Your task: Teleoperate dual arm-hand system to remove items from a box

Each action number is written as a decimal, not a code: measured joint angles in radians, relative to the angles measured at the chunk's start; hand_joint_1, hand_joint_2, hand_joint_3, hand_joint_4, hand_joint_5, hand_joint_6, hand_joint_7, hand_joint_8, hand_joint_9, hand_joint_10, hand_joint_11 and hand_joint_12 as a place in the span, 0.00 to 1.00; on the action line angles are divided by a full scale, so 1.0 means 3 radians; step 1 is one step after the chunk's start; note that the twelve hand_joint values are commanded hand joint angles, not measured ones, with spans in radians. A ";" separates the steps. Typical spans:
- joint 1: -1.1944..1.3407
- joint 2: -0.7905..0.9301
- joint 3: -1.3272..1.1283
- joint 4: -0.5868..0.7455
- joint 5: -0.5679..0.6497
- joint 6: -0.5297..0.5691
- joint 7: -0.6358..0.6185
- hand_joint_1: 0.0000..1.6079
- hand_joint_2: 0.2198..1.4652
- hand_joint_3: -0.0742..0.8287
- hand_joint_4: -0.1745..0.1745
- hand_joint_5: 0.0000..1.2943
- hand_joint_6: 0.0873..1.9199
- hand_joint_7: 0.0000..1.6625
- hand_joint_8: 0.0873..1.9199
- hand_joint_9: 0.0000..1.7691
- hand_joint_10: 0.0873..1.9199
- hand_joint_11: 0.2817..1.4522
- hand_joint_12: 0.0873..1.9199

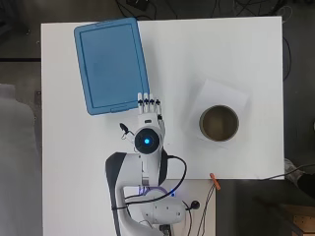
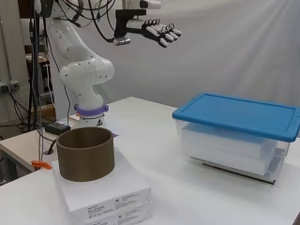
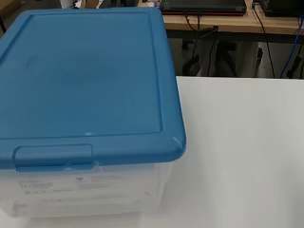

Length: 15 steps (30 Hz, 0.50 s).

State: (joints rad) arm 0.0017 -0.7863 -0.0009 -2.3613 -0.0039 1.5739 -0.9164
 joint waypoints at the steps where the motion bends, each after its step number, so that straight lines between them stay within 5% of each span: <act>1: 0.0002 -0.0010 -0.0001 -0.0013 -0.0010 0.0003 -0.0027 0.04 0.55 0.11 0.52 0.08 0.00 0.11 0.00 0.15 0.00 0.12 0.00; 9: 0.0027 0.0034 0.0036 -0.0121 -0.0019 0.0079 -0.0125 0.04 0.53 0.08 0.48 0.10 0.00 0.12 0.00 0.16 0.00 0.13 0.00; 15: 0.0062 0.0423 0.0371 -0.0222 -0.0227 0.0570 -0.0023 0.07 0.54 0.09 0.39 0.09 0.00 0.10 0.00 0.15 0.00 0.12 0.00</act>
State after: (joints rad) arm 0.0203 -0.6594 0.1104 -2.4278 -0.0721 1.7448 -0.9231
